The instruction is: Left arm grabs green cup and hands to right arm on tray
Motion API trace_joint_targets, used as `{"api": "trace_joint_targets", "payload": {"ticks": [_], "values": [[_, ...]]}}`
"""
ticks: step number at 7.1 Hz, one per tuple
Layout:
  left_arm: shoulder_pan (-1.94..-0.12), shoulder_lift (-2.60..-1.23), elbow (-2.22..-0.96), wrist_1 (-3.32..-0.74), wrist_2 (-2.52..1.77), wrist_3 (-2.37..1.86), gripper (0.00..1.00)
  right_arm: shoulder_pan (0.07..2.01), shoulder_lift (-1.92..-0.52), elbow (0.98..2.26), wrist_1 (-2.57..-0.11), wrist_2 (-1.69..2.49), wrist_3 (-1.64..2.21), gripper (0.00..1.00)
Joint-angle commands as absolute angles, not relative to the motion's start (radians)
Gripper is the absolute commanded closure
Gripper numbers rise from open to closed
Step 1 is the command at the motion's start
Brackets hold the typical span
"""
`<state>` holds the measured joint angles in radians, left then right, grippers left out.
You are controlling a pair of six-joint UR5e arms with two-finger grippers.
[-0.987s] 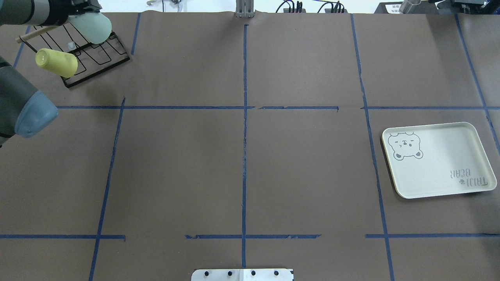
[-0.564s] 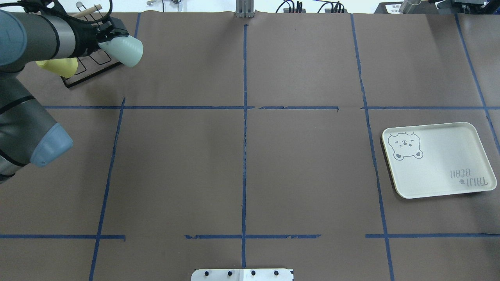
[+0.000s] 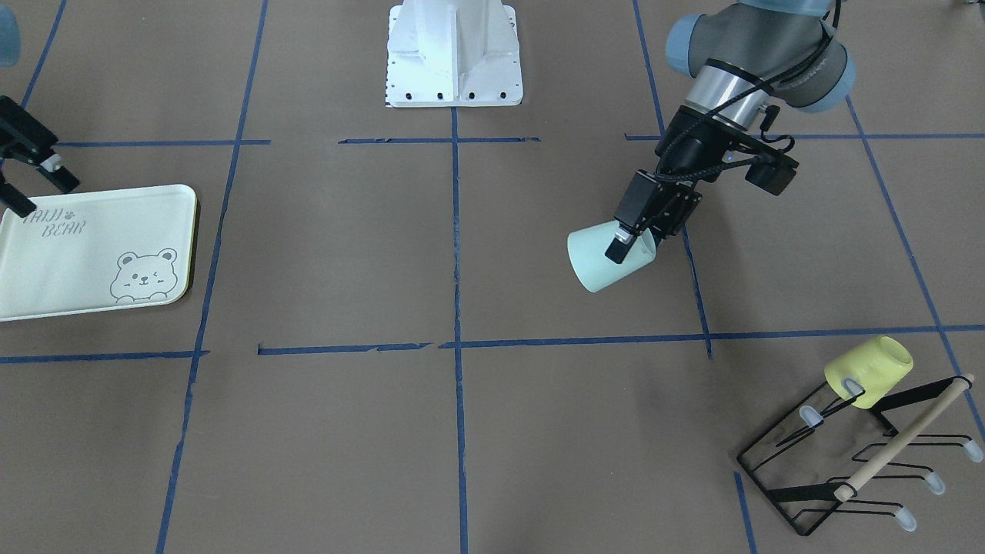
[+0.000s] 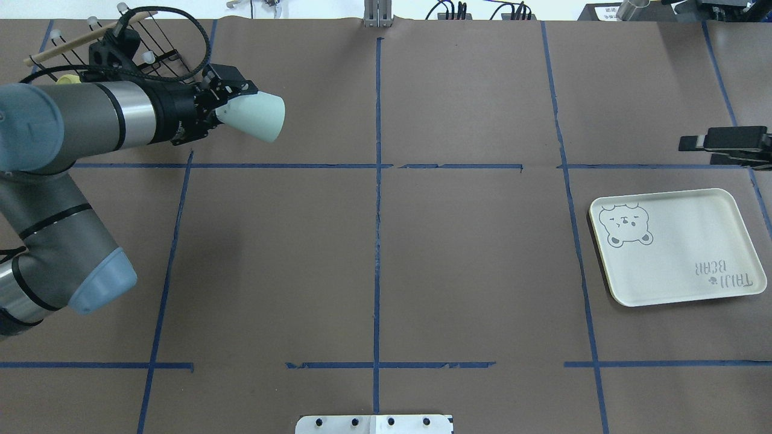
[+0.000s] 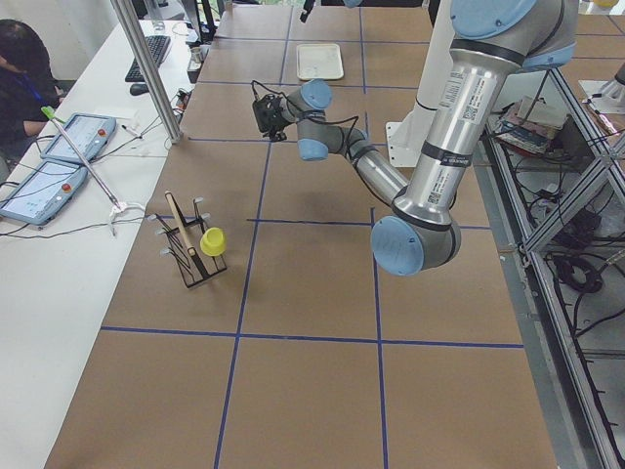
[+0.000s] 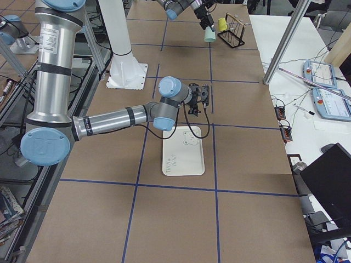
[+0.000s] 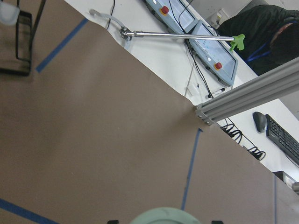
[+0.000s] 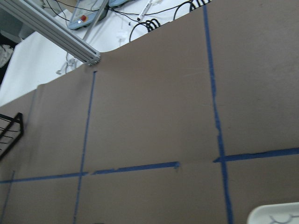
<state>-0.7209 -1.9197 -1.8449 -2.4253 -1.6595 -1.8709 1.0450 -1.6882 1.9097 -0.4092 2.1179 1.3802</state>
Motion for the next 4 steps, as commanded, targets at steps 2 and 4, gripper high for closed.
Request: {"api": "trace_joint_targets", "payload": {"ticks": [2, 4], "values": [[-0.611, -1.922, -1.827, -2.69, -1.657, -2.089, 0.67, 0.826, -1.622, 1.882, -0.09, 1.919, 1.644, 0.0], [-0.555, -1.933, -1.819, -2.846, -1.651, -2.169, 0.67, 0.737, -1.48, 1.847, -0.034, 1.911, 1.733, 0.0]]}}
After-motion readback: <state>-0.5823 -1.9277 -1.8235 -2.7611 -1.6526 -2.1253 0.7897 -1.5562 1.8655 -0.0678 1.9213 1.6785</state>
